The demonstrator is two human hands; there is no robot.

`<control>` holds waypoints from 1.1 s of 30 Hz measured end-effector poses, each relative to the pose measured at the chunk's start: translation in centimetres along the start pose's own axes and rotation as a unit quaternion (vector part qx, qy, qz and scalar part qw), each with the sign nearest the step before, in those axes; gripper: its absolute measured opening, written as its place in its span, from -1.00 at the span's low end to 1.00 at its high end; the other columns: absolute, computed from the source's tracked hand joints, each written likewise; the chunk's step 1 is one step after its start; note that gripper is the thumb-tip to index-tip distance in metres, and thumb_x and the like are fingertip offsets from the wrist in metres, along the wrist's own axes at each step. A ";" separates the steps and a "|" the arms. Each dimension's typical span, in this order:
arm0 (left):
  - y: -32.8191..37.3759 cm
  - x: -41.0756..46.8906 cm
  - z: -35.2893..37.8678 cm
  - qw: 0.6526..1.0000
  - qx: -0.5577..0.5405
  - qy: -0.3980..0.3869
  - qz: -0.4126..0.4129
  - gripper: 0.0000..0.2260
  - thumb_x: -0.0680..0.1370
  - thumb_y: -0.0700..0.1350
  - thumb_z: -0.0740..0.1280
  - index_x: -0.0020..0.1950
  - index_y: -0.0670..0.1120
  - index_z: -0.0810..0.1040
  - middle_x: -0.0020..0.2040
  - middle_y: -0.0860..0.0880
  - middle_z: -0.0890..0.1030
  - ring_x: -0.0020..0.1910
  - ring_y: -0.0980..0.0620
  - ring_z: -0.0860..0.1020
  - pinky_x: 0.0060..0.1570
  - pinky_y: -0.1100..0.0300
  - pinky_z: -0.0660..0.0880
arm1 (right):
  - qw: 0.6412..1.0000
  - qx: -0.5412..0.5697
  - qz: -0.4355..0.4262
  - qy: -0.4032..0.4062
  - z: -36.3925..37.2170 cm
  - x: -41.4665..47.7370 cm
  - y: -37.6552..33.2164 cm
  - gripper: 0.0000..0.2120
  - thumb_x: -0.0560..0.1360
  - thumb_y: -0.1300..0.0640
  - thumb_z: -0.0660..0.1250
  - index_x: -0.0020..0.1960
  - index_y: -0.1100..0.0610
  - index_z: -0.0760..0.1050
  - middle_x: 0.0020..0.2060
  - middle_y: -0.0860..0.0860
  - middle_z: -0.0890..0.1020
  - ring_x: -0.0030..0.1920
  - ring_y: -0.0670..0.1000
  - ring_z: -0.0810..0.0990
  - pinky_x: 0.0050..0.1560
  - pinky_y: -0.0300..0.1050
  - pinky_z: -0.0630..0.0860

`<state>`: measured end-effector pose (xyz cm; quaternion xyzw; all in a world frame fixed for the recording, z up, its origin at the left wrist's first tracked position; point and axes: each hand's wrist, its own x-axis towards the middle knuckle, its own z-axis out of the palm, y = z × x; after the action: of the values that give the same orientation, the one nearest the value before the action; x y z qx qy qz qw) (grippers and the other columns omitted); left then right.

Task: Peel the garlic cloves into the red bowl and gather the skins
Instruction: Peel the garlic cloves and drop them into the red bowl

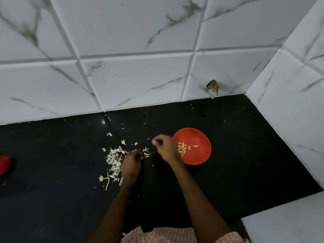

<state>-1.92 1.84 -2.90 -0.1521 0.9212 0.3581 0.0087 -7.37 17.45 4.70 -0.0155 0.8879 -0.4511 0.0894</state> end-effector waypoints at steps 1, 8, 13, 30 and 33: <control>-0.1 -0.3 0.1 1.000 0.010 -0.003 0.001 -0.89 0.56 -0.15 0.39 0.06 0.01 0.62 0.06 0.03 0.57 0.01 -0.01 0.57 -0.10 0.14 0.47 | 0.997 -0.067 0.005 -0.028 1.3 -0.3 0.1 -0.93 0.55 0.16 0.41 0.00 0.12 0.65 -0.07 0.03 0.71 -0.06 -0.03 0.66 0.02 -0.12 0.56; -0.1 -0.2 -0.1 1.000 -0.015 0.004 -0.012 -0.86 0.59 -0.17 0.31 0.03 0.03 0.63 0.03 0.06 0.61 0.00 0.03 0.58 -0.04 0.12 0.50 | 0.971 -0.233 0.032 -0.052 4.6 -1.5 2.4 -0.77 0.55 0.07 0.41 0.15 0.17 0.57 0.12 0.11 0.59 0.14 0.12 0.60 0.12 -0.01 0.52; 0.1 -0.5 -0.1 0.999 -0.027 -0.012 -0.034 -0.87 0.60 -0.16 0.30 0.03 0.02 0.62 -0.04 0.05 0.67 -0.05 0.01 0.61 -0.01 0.11 0.53 | 0.966 -0.257 0.007 -0.031 5.8 -2.0 2.1 -0.84 0.61 0.05 0.31 0.13 0.10 0.55 0.12 0.03 0.56 0.13 0.08 0.60 0.07 0.01 0.53; -0.4 -0.5 -0.1 0.998 -0.038 -0.025 -0.038 -0.89 0.58 -0.19 0.32 0.05 -0.08 0.62 -0.02 -0.02 0.68 -0.01 -0.02 0.62 0.03 0.13 0.50 | 0.966 -0.256 -0.035 -0.026 6.5 -2.2 3.2 -0.83 0.59 0.14 0.29 0.17 0.04 0.53 0.13 0.00 0.53 0.16 0.08 0.57 -0.03 -0.03 0.49; -0.3 -0.5 -0.2 0.998 -0.039 -0.027 -0.044 -0.90 0.60 -0.15 0.31 0.05 -0.08 0.62 -0.03 -0.03 0.68 -0.02 -0.03 0.62 0.03 0.13 0.50 | 0.962 -0.267 -0.039 -0.034 6.6 -2.2 3.4 -0.87 0.58 0.17 0.28 0.11 0.07 0.53 0.12 0.00 0.51 0.14 0.08 0.56 -0.05 -0.03 0.48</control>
<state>-1.31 1.63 -2.91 -0.1827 0.8982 0.3974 0.0434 -3.93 14.43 -1.49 -0.0893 0.9711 -0.2001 0.0946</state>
